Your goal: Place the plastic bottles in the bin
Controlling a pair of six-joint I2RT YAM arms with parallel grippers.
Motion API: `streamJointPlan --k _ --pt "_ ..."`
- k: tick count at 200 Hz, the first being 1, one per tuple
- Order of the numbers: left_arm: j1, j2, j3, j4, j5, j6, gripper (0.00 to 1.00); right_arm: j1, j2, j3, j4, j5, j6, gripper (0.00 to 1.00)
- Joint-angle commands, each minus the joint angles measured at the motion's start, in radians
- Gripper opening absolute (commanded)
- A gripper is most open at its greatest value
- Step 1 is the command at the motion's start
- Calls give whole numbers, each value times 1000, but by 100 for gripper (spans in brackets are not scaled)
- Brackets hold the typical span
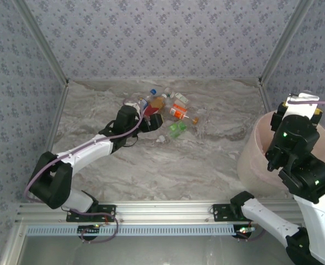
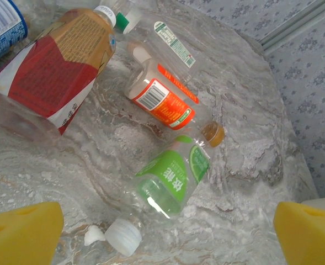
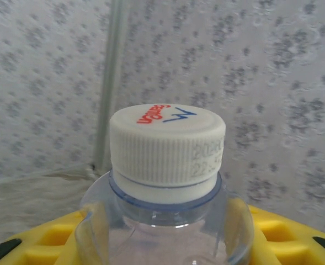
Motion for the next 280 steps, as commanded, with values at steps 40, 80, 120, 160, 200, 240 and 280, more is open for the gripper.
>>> streamJointPlan --k 40,80,120,160,200,240,280 --pt "3 61 93 -29 52 -10 98 -87 -117 -297 589 215 -532 42" --pt "2 83 112 -34 83 -20 98 -241 -70 -280 262 149 -261 41" --pt "4 89 136 -66 95 -16 98 -473 -26 -249 0 -14 -18 45" --pt "19 83 158 -110 86 13 98 -729 3 -333 -10 -176 14 53" --pt "33 59 150 -117 73 36 98 -865 81 -308 -72 -263 44 81" --pt "40 57 141 -120 69 58 98 -843 82 -241 -112 -339 100 96" --pt "45 74 147 -138 77 74 98 -764 84 -170 -188 -475 171 100"
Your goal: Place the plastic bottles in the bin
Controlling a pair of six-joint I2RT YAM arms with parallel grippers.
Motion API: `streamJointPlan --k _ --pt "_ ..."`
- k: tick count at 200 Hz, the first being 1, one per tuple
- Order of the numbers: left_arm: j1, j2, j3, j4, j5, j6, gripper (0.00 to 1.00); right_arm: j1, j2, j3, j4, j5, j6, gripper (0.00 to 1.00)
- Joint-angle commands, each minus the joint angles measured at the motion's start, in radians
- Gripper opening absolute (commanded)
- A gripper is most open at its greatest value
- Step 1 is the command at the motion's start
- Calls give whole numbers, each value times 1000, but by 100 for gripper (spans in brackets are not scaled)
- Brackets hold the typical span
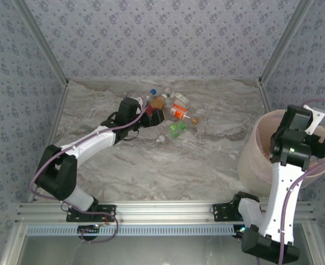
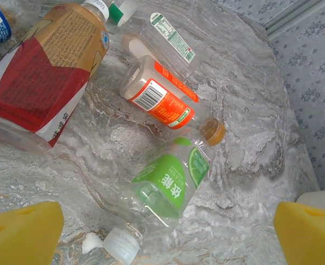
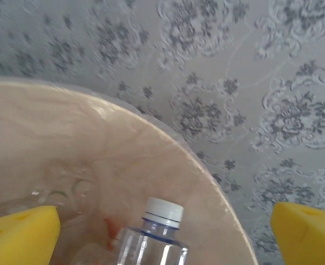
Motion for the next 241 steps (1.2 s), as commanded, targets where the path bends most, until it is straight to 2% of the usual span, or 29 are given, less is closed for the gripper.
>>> streamJointPlan --k 1,33,63,109,165,211,241 --pt "9 -11 14 -23 0 29 98 46 -11 65 -70 -117 73 100" --pt "11 18 43 -72 39 20 98 121 -5 111 -69 -323 171 100" --pt "6 37 60 -103 77 30 98 223 2 121 -17 -424 233 100" --pt "-82 49 128 -260 -80 222 98 366 -13 87 135 -591 312 100" --pt "-151 161 232 -358 -111 367 98 477 -30 -63 426 -822 457 100" --pt "-185 242 265 -353 -146 473 97 580 20 -130 541 -839 500 100" --pt "-189 310 292 -333 -201 593 97 676 69 -122 549 -754 461 100"
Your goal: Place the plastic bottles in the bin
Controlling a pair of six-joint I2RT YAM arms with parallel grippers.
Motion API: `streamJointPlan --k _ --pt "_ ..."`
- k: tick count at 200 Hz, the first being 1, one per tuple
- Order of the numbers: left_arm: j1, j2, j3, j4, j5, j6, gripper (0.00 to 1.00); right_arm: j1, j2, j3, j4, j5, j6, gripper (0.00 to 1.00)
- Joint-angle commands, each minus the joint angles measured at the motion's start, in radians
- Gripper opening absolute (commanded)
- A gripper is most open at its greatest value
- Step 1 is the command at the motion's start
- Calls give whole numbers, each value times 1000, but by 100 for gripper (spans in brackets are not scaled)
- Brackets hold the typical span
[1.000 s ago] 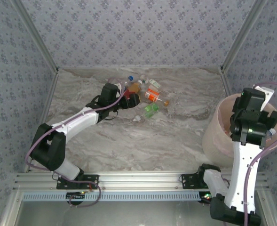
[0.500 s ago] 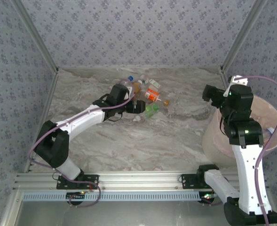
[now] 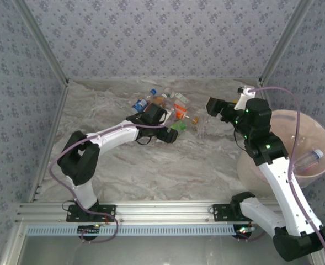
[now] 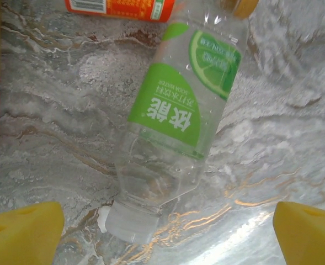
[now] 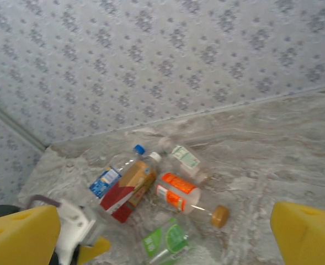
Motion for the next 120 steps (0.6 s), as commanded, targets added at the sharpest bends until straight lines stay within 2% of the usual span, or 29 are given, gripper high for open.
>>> streamJointPlan --k 1,27,65,120 --pt "-7 50 51 3 -64 137 97 62 23 5 63 58 -7 100" --pt "-7 108 70 51 -91 227 97 117 37 6 84 143 -17 100" --pt "-8 168 78 144 -57 304 95 125 35 16 59 189 -15 100" --pt "-8 253 114 204 -83 327 79 126 -5 -8 62 243 -5 100"
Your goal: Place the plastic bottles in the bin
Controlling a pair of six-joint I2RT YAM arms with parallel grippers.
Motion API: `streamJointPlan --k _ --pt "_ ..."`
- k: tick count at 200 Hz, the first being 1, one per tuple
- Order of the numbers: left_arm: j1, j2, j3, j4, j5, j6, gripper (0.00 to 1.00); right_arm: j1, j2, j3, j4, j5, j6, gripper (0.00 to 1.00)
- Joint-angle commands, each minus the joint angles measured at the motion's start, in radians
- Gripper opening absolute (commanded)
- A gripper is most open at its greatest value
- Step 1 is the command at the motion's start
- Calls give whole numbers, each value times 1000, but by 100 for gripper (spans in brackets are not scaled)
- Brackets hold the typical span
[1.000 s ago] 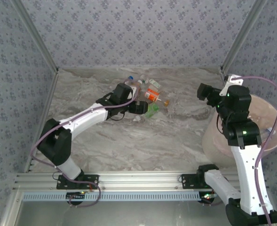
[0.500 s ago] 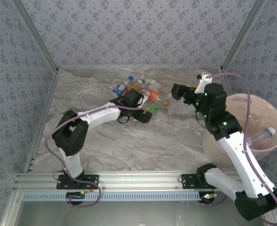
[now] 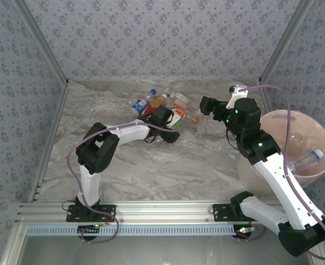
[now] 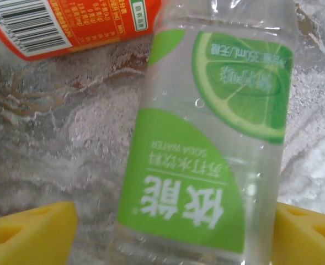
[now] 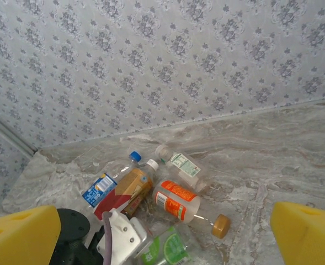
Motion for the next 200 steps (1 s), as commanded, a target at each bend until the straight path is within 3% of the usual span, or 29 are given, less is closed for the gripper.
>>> streamJointPlan --k 1,77,200 --pt "-4 31 26 54 -13 32 79 7 -35 -8 14 51 0 100" --pt "5 -19 -31 68 57 -27 60 7 -5 10 -30 27 -7 100" --pt "21 -321 -335 122 9 -178 50 25 159 -4 60 -94 99 100"
